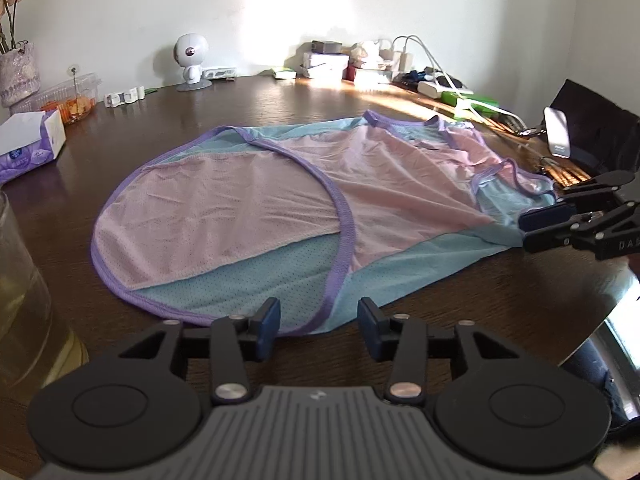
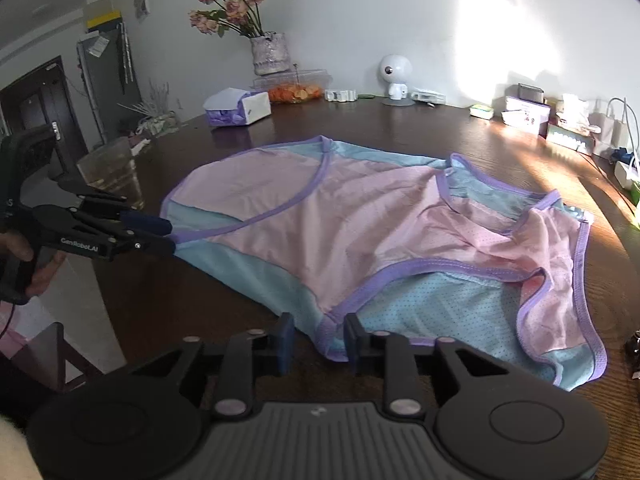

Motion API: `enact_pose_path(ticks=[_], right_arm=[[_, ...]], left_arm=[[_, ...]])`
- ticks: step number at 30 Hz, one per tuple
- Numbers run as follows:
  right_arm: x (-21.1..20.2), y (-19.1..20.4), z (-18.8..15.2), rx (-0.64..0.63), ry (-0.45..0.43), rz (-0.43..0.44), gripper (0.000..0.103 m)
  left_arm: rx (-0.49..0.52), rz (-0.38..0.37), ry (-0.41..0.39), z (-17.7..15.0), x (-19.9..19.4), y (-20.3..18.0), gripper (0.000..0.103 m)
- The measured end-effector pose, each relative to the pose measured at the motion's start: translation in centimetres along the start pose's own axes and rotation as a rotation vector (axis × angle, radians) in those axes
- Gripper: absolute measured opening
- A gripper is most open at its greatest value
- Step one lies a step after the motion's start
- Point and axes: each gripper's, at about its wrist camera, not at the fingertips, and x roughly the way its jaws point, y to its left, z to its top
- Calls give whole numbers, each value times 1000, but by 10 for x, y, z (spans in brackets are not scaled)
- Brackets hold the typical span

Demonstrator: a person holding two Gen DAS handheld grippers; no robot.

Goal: Fold clothes

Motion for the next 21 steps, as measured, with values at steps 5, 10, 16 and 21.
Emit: enact_pose_path(ticks=[5,10,16,21], right_arm=[[12,8,-3,-40,10,-39,5],[8,-3,17,-32,-36,-66,3],[31,-42,78,-47,-89,-171,3],[71,-70,99,-5,-4,-267,10]], left_arm=[[31,43,2,6,7,-7,3],[-16,169,-83,43,16,-9,2],[10,285,-161,105,56,-8,2],[-87,318,-123,112,69,12,54]])
